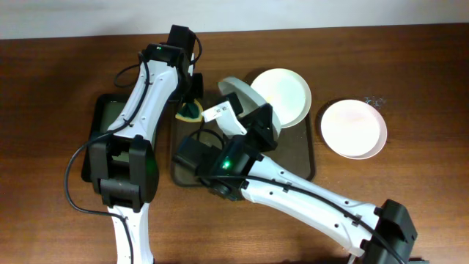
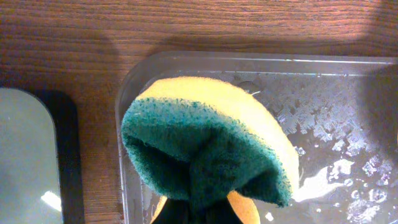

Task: Clean dirty plates on tray and stack at the side
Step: 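Place the pale green plate onto the pink plate at right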

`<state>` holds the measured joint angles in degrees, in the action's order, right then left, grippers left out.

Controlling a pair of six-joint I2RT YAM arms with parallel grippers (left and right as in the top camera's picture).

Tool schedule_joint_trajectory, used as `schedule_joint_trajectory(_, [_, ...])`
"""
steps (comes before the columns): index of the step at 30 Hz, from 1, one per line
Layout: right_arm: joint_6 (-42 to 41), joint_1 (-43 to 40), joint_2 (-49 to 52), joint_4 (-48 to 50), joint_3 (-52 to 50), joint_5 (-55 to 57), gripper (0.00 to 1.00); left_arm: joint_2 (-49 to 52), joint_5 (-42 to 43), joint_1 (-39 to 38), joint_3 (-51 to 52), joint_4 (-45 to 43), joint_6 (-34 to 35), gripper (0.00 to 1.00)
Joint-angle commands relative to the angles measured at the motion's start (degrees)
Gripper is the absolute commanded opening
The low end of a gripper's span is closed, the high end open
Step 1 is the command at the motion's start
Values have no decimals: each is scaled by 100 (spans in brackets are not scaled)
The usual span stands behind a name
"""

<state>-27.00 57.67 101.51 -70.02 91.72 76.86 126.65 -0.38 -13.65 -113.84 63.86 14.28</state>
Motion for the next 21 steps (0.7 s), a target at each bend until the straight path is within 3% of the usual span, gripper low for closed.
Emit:
schedule_joint_trajectory(1, [-109,-625,-184,-33,129,-2483,4,52,59,7,-79,-13,-92,0])
schedule_joint_trajectory(4, [0,-1432,-184,15,127,-4140,4,52,61,4,-79,-17,-92,0])
schedule_joint_trajectory(10, [1130,-3482,-184,208,129,-7154,4,52,61,7,-79,-35,-92,0])
schedule_joint_trajectory(15, [1200,-5123,-184,186,129,-8288,4,55,59,4,-79,-35,-92,0])
schedule_joint_trajectory(21, [1200,-7040,-24,234,31,-8247,4,52,59,4,-79,-35,-92,0])
